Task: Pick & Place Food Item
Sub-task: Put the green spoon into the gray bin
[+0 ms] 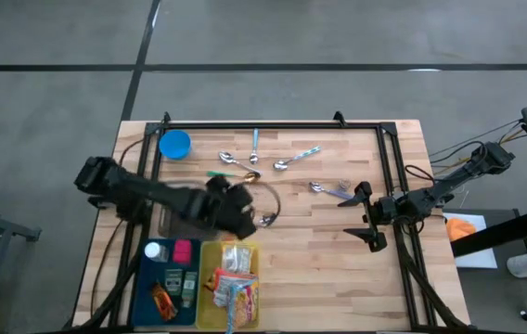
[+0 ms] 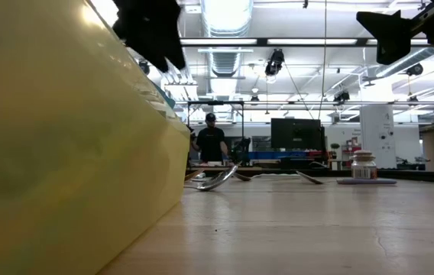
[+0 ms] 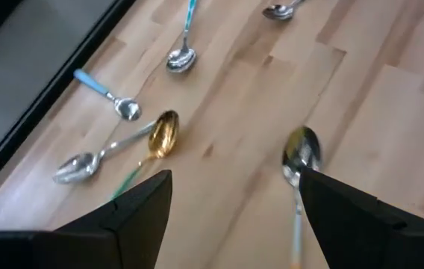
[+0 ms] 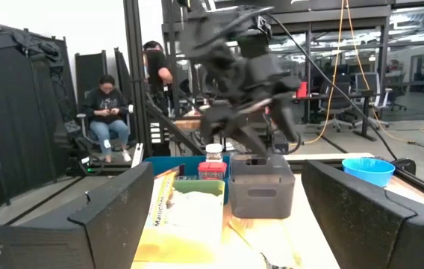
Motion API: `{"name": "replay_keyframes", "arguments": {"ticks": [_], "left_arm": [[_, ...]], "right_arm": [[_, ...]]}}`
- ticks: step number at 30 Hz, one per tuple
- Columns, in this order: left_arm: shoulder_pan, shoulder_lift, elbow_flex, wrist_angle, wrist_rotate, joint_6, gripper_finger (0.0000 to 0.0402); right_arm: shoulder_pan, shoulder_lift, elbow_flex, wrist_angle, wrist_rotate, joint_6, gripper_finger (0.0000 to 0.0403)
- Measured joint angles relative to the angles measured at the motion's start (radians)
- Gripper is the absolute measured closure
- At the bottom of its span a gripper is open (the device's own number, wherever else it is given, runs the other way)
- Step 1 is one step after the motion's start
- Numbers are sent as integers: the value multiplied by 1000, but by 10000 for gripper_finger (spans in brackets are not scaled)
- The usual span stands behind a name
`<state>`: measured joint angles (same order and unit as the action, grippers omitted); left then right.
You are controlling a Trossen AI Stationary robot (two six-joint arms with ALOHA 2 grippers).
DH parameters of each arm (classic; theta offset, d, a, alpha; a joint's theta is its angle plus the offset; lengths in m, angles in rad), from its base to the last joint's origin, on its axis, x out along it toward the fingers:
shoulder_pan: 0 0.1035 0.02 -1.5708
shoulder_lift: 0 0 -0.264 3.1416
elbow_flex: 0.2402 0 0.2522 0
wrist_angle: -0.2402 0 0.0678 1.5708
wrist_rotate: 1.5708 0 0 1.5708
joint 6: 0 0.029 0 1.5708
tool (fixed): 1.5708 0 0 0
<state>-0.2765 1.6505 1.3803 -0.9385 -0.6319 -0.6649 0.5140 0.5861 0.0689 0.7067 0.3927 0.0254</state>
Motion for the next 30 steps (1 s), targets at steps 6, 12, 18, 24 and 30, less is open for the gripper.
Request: {"name": "replay_keyframes", "arguments": {"ticks": [6, 12, 18, 24, 30], "left_arm": [[170, 0, -13, 169, 112, 325, 107], [338, 1, -11, 236, 287, 545, 107], [408, -2, -35, 194, 423, 540, 107], [383, -34, -133, 142, 427, 441, 107], [363, -69, -220, 172, 441, 387, 107]], "right_arm": [[0, 0, 0, 0, 0, 0, 64], [0, 0, 0, 0, 0, 0, 64], [0, 0, 0, 0, 0, 0, 64], [0, -1, 0, 0, 0, 0, 64], [0, -1, 0, -2, 0, 0, 64]]}}
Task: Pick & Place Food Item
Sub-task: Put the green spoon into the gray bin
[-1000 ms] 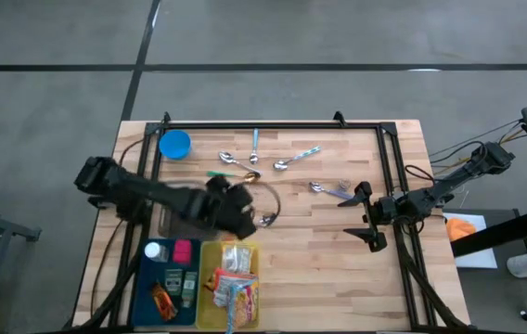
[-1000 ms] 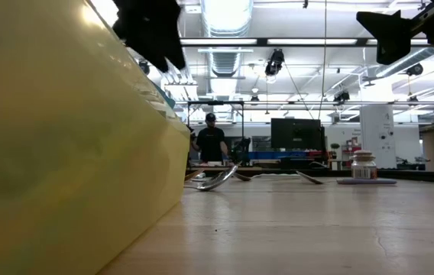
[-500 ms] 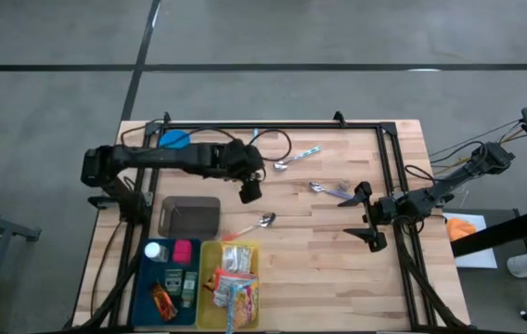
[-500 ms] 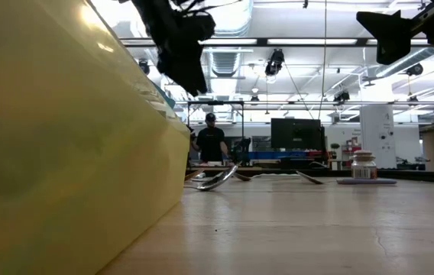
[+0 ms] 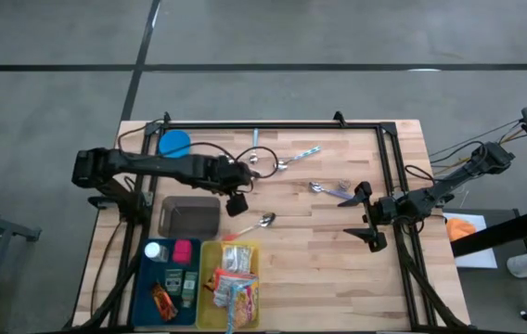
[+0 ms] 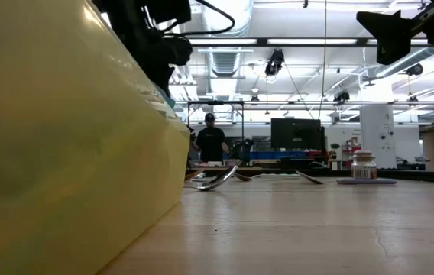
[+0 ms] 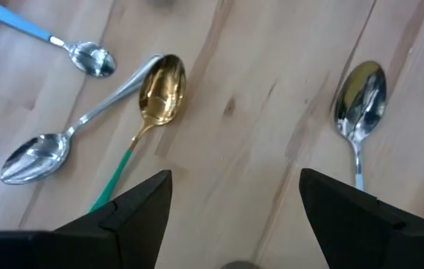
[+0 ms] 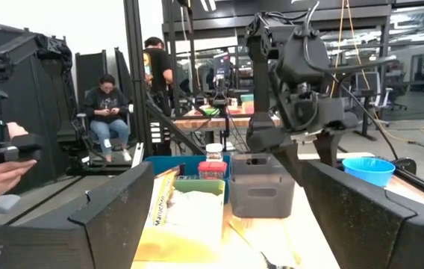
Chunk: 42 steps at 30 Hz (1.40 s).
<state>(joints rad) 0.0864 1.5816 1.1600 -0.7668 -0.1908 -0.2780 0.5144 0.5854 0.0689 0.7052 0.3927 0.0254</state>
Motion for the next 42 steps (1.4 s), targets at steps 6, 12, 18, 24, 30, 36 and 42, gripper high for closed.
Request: {"name": "replay_keyframes", "arguments": {"ticks": [6, 12, 18, 24, 30, 36, 42], "left_arm": [[25, -10, -2, -12, 1, 110, 107], [68, 12, -8, 13, 1, 273, 107], [135, 13, -23, 51, 67, 449, 107], [171, 16, -23, 40, 196, 436, 107], [171, 16, -57, 78, 210, 405, 107], [204, 15, -83, 57, 206, 406, 107], [238, 15, -87, 60, 159, 463, 107]], "right_arm": [[0, 0, 0, -2, 0, 0, 64], [0, 0, 0, -2, 0, 0, 64], [0, 1, 0, -8, 0, 0, 64], [0, 1, 0, -14, 0, 0, 64], [0, 1, 0, -17, 0, 0, 64], [0, 0, 0, -18, 0, 0, 64], [0, 0, 0, -18, 0, 0, 64]]}}
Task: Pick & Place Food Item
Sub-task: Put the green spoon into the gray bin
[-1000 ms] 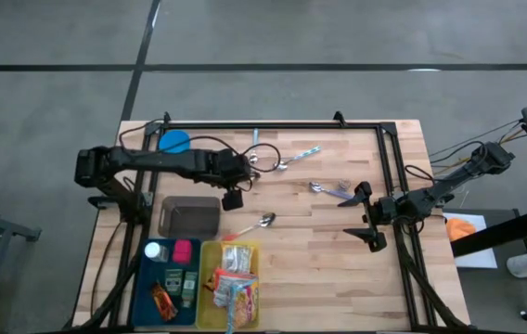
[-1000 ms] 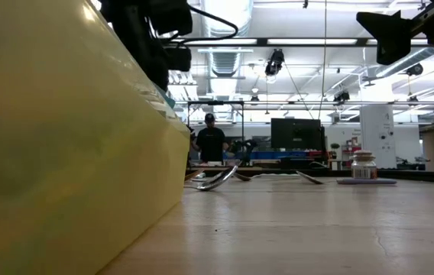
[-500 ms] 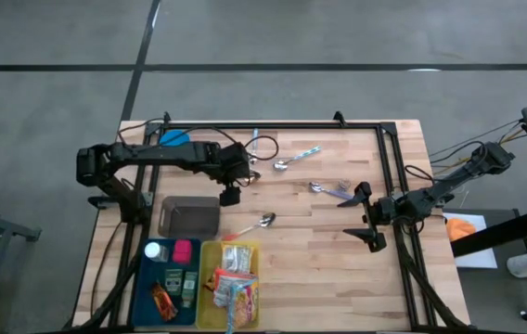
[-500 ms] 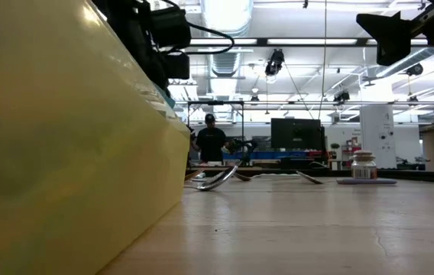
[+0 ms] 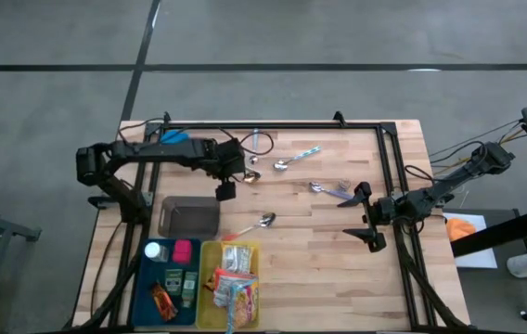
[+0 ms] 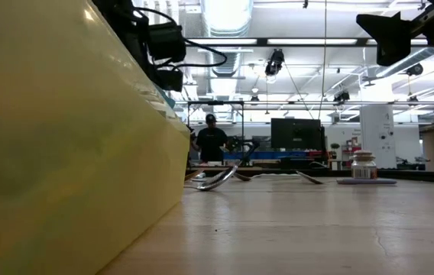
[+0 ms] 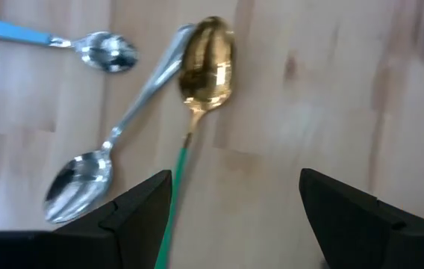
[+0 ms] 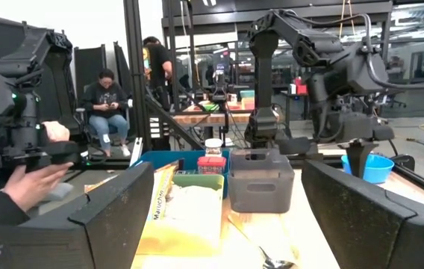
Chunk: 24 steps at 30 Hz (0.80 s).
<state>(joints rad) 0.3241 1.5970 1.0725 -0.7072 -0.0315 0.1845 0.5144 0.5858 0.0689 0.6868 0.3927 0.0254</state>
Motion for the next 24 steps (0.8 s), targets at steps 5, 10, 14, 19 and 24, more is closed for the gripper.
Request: {"name": "replay_keyframes", "arguments": {"ticks": [5, 10, 14, 19, 24], "left_arm": [[30, 9, 0, 25, -2, 23, 107], [45, 59, 0, 74, 29, 68, 107], [49, 105, 0, 79, 39, 87, 107], [67, 162, 0, 93, 40, 82, 107], [91, 213, 0, 107, 52, 77, 107]], "right_arm": [[0, 0, 0, 0, 0, 0, 64], [0, 0, 0, -3, 0, 0, 64], [0, 0, 0, -9, 0, 0, 64], [0, 0, 0, -11, 0, 0, 64], [0, 0, 0, -11, 0, 0, 64]]}}
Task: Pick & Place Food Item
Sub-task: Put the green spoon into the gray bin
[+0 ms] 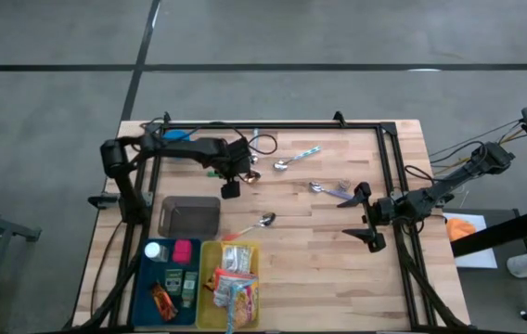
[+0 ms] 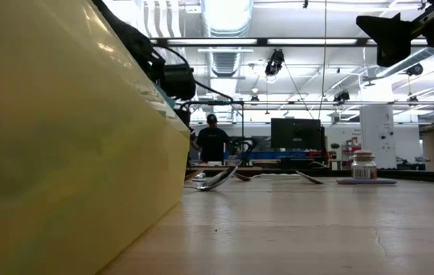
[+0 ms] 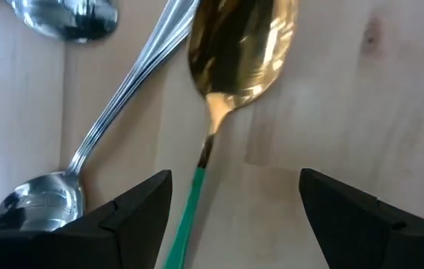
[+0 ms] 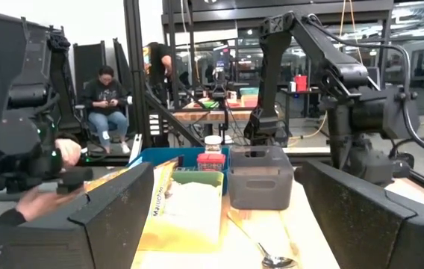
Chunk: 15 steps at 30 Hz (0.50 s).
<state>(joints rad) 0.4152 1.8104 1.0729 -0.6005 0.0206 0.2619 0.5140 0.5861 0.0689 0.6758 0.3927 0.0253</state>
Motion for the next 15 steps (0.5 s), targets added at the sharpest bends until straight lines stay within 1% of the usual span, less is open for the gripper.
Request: {"name": "replay_keyframes", "arguments": {"ticks": [6, 12, 15], "left_arm": [[26, 19, 0, 6, 22, 0, 107], [52, 19, 0, 5, 91, 0, 107], [53, 19, 0, 6, 106, 7, 107]], "right_arm": [[0, -1, 0, -7, 0, 0, 64], [0, 0, 0, -14, 0, 0, 64], [0, 0, 0, -14, 0, 0, 64]]}}
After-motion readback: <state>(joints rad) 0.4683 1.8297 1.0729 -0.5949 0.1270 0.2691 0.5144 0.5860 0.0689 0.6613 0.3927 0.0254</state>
